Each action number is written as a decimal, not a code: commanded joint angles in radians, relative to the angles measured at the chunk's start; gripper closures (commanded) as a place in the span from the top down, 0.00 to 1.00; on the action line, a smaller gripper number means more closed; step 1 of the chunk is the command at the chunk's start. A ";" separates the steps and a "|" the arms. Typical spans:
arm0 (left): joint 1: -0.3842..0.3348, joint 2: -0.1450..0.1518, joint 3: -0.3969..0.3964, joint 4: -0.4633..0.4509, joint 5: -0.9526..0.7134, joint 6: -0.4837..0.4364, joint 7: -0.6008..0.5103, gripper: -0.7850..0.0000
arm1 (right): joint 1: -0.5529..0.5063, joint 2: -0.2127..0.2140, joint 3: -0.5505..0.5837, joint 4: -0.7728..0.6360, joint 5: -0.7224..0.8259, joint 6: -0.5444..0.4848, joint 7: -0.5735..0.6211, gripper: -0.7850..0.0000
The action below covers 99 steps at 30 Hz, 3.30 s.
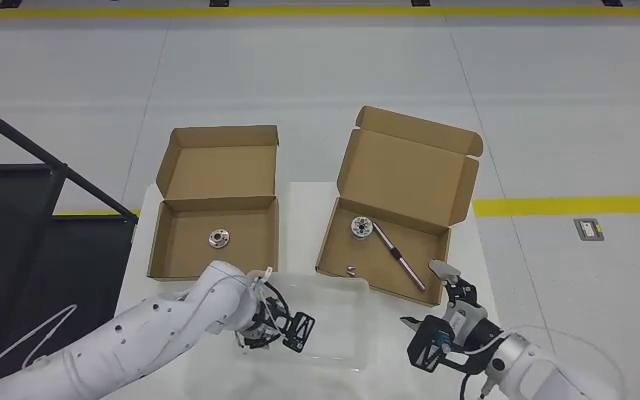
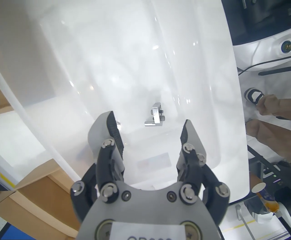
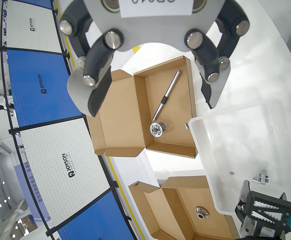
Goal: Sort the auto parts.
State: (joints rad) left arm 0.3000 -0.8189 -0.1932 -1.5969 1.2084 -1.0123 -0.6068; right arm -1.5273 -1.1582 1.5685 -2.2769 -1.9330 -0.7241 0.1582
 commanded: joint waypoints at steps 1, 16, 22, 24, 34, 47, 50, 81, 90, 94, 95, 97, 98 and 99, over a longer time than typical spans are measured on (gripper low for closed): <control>0.005 -0.005 0.000 0.008 -0.003 0.000 0.001 0.67 | 0.000 0.000 0.000 0.000 0.000 0.000 0.000 1.00; 0.035 -0.075 0.015 0.144 0.013 0.007 -0.028 0.62 | 0.000 0.000 0.000 0.000 0.000 0.000 0.000 1.00; 0.049 -0.098 0.008 0.196 0.030 0.000 0.001 0.50 | 0.000 0.000 0.000 0.000 0.000 0.000 0.000 1.00; 0.054 -0.105 0.005 0.210 0.042 0.000 0.015 0.47 | 0.000 0.000 0.000 0.000 0.000 0.000 0.000 1.00; 0.057 -0.124 0.011 0.250 0.074 0.000 0.075 0.11 | 0.000 0.000 0.000 0.000 0.000 0.000 0.000 1.00; 0.043 -0.025 -0.093 0.085 0.065 0.000 0.166 0.00 | 0.000 0.000 0.000 0.000 0.000 0.000 0.000 1.00; 0.062 0.029 -0.161 0.010 0.067 0.002 0.168 0.00 | 0.000 0.000 0.000 0.000 0.000 0.000 0.000 1.00; 0.149 0.180 -0.510 0.150 0.310 0.110 0.480 0.00 | 0.000 0.000 0.000 0.000 0.000 0.000 0.000 1.00; 0.141 0.171 -0.500 0.162 0.315 0.113 0.491 0.00 | 0.000 0.000 0.000 0.000 0.000 0.000 0.000 1.00; 0.176 0.162 -0.485 0.163 0.303 0.167 0.485 0.00 | 0.000 0.000 0.000 0.000 0.000 0.000 0.000 1.00; 0.184 0.154 -0.472 0.160 0.311 0.195 0.460 0.00 | 0.000 0.000 0.000 0.000 0.000 0.000 0.000 1.00; 0.190 0.134 -0.467 0.183 0.233 0.239 0.489 0.00 | 0.000 0.000 0.000 0.000 0.000 0.000 0.000 1.00; 0.185 0.125 -0.460 0.198 0.232 0.257 0.474 0.00 | 0.000 0.000 0.000 0.000 0.000 0.000 0.000 1.00; 0.182 0.115 -0.452 0.211 0.219 0.268 0.469 0.00 | 0.000 0.000 0.000 0.000 0.000 0.000 0.000 1.00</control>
State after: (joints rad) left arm 0.4858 -0.6950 -0.6524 -1.4005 1.4513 -0.7560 -0.1323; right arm -1.5273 -1.1582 1.5685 -2.2769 -1.9330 -0.7241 0.1582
